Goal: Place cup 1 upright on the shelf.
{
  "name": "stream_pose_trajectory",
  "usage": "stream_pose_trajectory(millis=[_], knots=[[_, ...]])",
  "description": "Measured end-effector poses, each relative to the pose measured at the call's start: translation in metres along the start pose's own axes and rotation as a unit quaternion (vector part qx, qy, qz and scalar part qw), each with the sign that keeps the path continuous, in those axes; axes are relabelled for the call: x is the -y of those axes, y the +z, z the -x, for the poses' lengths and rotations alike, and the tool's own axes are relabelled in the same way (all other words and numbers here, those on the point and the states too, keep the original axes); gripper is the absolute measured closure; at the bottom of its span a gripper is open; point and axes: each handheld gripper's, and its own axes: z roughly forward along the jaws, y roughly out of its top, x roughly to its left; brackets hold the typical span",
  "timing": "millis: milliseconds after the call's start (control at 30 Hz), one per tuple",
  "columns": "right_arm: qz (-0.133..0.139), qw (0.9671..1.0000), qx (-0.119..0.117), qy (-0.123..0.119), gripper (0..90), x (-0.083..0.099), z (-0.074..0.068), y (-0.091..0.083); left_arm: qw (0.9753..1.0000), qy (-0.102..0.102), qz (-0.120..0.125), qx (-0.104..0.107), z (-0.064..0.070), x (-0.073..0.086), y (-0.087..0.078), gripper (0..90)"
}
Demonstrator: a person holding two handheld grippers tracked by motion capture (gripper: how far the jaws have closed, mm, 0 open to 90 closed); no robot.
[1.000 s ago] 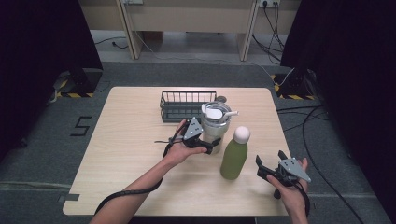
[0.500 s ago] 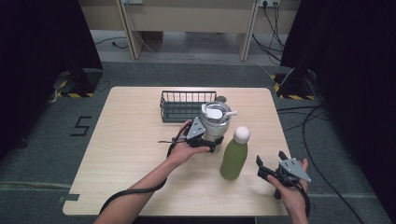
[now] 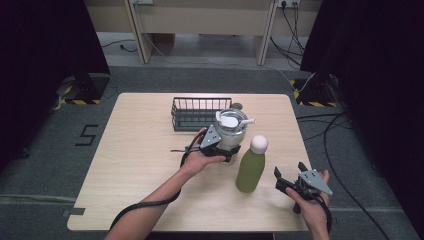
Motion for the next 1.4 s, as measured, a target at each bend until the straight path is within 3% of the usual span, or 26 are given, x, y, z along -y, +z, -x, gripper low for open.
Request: stream_pose_trajectory(millis=[667, 1300, 1367, 1400], knots=[[0.001, 1.0, 0.005, 0.003, 10.9, 0.001, 0.003, 0.0, 0.9999, -0.004, 0.002, -0.012, 0.001, -0.001, -0.006, 9.0], [0.001, 0.9999, 0.009, 0.009, 11.0, 0.001, 0.003, 0.0, 0.9988, 0.021, 0.014, -0.042, -0.006, -0.021, -0.03, 9.1], [0.002, 0.9999, 0.01, 0.008, 11.0, 0.001, 0.003, 0.0, 0.9986, 0.02, 0.017, -0.045, -0.006, -0.023, -0.032, 9.0], [0.002, 0.9999, 0.01, 0.009, 11.0, 0.001, 0.003, -0.001, 0.9985, 0.005, 0.032, -0.045, -0.005, -0.024, -0.032, 9.1]])
